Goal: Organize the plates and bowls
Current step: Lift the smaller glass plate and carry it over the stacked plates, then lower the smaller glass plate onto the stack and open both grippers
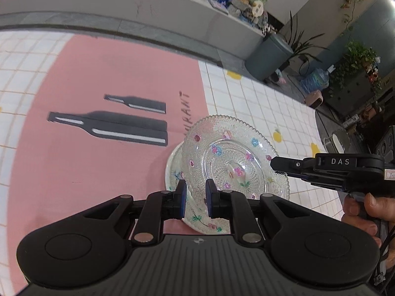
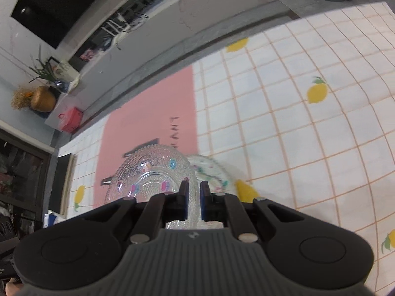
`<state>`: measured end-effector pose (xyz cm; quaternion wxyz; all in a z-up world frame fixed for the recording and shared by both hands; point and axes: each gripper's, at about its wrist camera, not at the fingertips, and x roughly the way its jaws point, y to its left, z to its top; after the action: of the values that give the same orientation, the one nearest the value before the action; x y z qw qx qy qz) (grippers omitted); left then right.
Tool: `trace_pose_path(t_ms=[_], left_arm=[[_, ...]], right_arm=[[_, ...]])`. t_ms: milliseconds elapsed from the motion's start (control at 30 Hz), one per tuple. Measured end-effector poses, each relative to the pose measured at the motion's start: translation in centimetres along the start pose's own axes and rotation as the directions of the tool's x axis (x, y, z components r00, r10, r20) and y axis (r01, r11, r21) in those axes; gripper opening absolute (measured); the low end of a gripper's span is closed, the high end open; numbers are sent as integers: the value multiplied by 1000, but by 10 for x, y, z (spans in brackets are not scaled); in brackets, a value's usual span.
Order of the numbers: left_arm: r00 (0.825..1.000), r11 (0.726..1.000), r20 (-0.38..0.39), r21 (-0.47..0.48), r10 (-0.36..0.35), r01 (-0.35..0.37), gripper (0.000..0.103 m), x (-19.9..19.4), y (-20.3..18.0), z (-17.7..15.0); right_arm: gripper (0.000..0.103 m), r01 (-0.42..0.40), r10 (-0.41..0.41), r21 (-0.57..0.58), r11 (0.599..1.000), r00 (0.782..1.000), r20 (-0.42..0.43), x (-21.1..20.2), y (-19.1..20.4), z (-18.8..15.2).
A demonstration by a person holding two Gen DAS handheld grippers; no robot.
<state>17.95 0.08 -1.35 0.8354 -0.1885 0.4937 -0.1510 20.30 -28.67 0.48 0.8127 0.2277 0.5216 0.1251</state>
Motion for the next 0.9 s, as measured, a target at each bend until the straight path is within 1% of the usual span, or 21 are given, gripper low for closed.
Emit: trace_pose_path(t_ms=[100,233,500,733,900], left_arm=[[999,1000,-33,-1,3,-3,17,14,1,0],[998,1000,-56,11,7,-7,17,22,0,-3],[998,999,-60,12,36,-35,17,28,1,-3],[998,1000,-57,7,31,-31,17,28,4,-2],[998,1000,-54,5,30,-29,17,27,4,-2]], right_arm=[[7,30,-30,9,1000,999,-25,12,-8,-1],[8,58,-58,9,998,997,-42,20,-15,-3],[10,90,-90,-15,996,994,-56,30,-12,-6],[11,97,-98,-23,995,993,-60,33,-10,-6],[15,125,-129,-70,990,990,-61,38,-1,-9]])
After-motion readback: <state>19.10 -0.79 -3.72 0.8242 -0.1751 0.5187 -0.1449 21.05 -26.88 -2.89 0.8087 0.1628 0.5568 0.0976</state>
